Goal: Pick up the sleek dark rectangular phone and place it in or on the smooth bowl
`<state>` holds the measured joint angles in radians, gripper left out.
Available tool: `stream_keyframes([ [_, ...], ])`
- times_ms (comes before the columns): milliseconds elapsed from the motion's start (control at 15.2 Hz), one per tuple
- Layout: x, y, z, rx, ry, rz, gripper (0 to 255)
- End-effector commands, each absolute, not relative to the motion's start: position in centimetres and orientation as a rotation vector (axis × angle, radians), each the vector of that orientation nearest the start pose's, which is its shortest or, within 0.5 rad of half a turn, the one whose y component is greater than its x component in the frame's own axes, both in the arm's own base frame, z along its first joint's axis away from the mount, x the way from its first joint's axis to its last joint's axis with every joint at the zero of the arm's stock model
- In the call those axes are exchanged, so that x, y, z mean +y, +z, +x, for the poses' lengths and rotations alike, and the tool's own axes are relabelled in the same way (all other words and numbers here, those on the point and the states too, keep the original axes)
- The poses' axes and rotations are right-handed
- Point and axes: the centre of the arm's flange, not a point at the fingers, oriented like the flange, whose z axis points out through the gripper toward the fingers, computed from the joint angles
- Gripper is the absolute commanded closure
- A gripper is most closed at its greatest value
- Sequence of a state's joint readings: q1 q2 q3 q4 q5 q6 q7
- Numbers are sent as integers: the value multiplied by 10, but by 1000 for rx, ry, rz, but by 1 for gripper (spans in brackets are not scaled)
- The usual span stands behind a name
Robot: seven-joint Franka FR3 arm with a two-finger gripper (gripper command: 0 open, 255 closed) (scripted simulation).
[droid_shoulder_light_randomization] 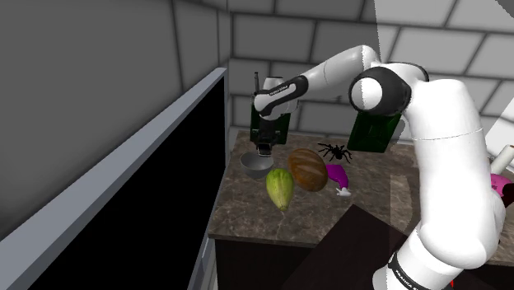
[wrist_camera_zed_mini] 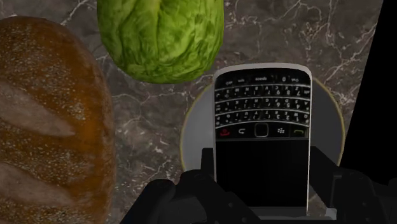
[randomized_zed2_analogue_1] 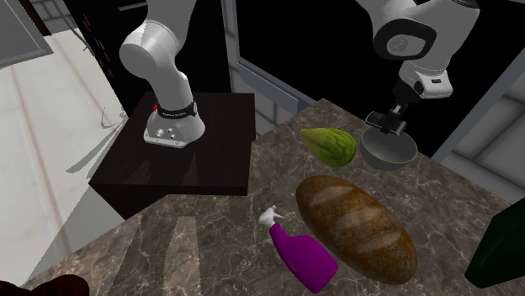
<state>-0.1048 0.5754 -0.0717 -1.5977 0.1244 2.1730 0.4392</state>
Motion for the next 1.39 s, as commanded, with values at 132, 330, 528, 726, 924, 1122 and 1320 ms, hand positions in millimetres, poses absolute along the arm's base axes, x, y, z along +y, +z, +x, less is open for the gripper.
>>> stream_keyframes([
  [132,-110,290,724,1018,10,-2905,255],
  [330,-110,274,724,1018,10,-2905,255],
  [528,-110,259,724,1018,10,-2905,255],
  [726,-110,243,724,1018,10,-2905,255],
  [924,-110,227,724,1018,10,-2905,255],
  [1122,-110,220,724,1018,10,-2905,255],
  [1320,-110,220,724,1018,10,-2905,255],
])
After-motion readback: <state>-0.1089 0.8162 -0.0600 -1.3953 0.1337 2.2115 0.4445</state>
